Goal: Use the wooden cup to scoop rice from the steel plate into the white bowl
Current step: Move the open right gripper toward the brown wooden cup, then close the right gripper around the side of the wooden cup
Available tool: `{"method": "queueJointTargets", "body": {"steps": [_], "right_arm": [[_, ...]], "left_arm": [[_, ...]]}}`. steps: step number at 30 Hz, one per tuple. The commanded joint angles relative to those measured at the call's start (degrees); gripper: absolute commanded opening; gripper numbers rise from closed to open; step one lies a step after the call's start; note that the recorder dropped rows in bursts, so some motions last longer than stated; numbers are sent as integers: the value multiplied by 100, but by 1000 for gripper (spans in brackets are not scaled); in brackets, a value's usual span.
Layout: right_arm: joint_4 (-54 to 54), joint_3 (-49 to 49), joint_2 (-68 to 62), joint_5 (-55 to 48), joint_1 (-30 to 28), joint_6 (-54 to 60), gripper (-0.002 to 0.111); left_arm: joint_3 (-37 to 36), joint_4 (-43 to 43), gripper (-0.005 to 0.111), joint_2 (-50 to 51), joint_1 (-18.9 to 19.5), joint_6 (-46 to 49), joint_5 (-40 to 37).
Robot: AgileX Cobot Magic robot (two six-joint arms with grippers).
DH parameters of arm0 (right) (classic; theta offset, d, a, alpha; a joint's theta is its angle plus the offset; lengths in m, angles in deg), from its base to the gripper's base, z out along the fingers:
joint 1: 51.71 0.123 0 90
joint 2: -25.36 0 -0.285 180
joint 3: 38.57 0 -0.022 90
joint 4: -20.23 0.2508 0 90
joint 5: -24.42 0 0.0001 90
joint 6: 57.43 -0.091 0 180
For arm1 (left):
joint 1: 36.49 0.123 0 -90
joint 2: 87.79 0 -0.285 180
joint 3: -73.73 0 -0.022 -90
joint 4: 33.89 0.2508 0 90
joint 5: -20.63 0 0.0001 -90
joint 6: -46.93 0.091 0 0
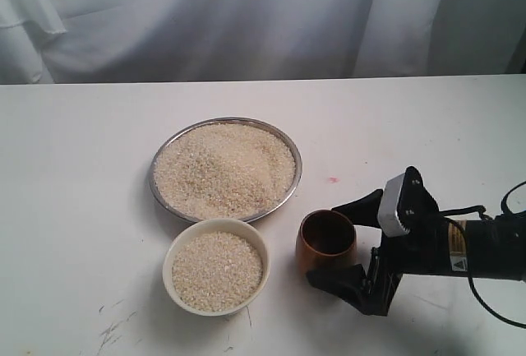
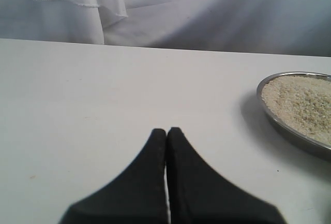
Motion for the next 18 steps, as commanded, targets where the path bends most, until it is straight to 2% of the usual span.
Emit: {"method": "queueJointTargets", "body": {"steps": [1, 18], "right_arm": [[-264, -164, -15, -113, 83, -193, 105], [-640, -482, -171, -160, 110, -477, 105]], "left_arm": [[-28, -9, 0, -24, 11, -3, 40], [-28, -9, 0, -24, 11, -3, 40]]}}
